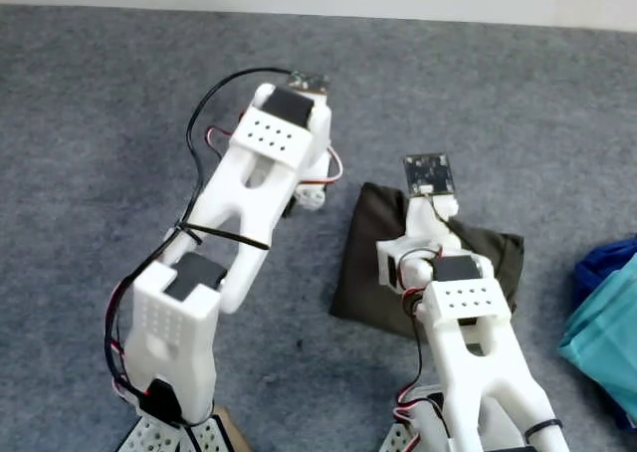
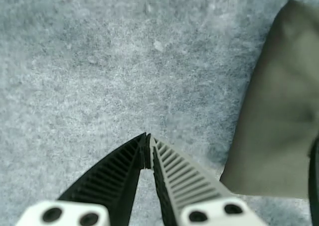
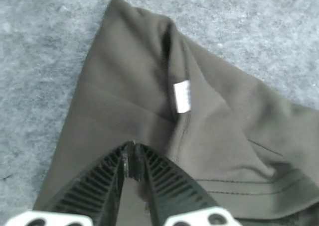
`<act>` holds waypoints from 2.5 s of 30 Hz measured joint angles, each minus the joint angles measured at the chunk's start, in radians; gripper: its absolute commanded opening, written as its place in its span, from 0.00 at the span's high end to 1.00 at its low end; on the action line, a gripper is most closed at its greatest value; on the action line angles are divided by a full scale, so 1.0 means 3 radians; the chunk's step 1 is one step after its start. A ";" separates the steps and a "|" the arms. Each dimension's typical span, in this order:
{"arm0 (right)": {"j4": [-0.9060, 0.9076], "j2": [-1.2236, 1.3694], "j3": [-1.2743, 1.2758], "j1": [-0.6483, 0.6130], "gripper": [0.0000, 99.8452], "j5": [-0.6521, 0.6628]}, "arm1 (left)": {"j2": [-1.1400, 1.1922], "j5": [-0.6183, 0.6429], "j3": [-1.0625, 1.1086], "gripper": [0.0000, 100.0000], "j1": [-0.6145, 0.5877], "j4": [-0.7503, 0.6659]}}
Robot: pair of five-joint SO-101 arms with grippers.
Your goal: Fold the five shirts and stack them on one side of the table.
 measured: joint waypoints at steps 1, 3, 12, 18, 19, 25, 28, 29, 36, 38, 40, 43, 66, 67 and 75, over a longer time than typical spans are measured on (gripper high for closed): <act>0.0000 -0.0015 0.0015 -0.0020 0.99 0.0031 | -0.0031 0.0000 0.0092 0.99 0.0005 -0.0066; 0.0000 -0.0031 0.0087 -0.0005 0.99 0.0097 | -0.0046 0.0000 0.0256 0.99 0.0000 -0.0230; 0.0000 -0.0031 0.0215 0.0389 0.99 0.0184 | -0.0046 0.0000 0.0552 0.99 0.0000 -0.0593; -0.0107 -0.0031 0.0159 0.0696 0.99 0.0256 | -0.0046 0.0000 0.0557 0.99 0.0000 -0.0598; -0.0143 -0.0031 0.0128 0.0736 0.99 0.0292 | -0.0046 0.0000 0.0557 0.99 0.0000 -0.0598; -0.0394 -0.0031 -0.0010 0.0951 0.99 0.0511 | -0.0046 0.0000 0.0557 0.99 0.0000 -0.0598; -0.0414 -0.0031 -0.0138 0.1125 0.99 0.0609 | -0.0046 0.0000 0.0557 0.99 0.0000 -0.0598; -0.0425 -0.0031 -0.0179 0.1181 0.99 0.0634 | -0.0046 0.0000 0.0563 0.99 0.0000 -0.0598; -0.0286 0.0235 -0.0496 0.1360 0.99 0.0660 | -0.0046 0.0000 0.0701 0.99 0.0000 -0.0788; -0.0072 0.0235 -0.0614 0.1217 0.99 0.0563 | -0.0046 0.0000 0.0701 0.99 0.0000 -0.0823; 0.0184 0.0235 -0.0706 0.0962 0.99 0.0471 | -0.0046 0.0000 0.0706 0.99 0.0000 -0.0829; 0.0455 0.0235 -0.0742 0.0563 0.99 0.0317 | -0.0046 0.0000 0.0706 0.99 0.0000 -0.0839; -0.0087 0.0266 -0.0020 0.1110 0.99 0.0757 | -0.0046 0.0000 0.0706 0.99 0.0000 -0.0839; -0.0148 0.0266 -0.0020 0.1171 0.99 0.0793 | -0.0046 0.0000 0.0706 0.99 0.0000 -0.0839; -0.0302 0.0286 -0.0256 0.1478 0.99 0.0885 | -0.0046 0.0000 0.0706 0.99 0.0000 -0.0839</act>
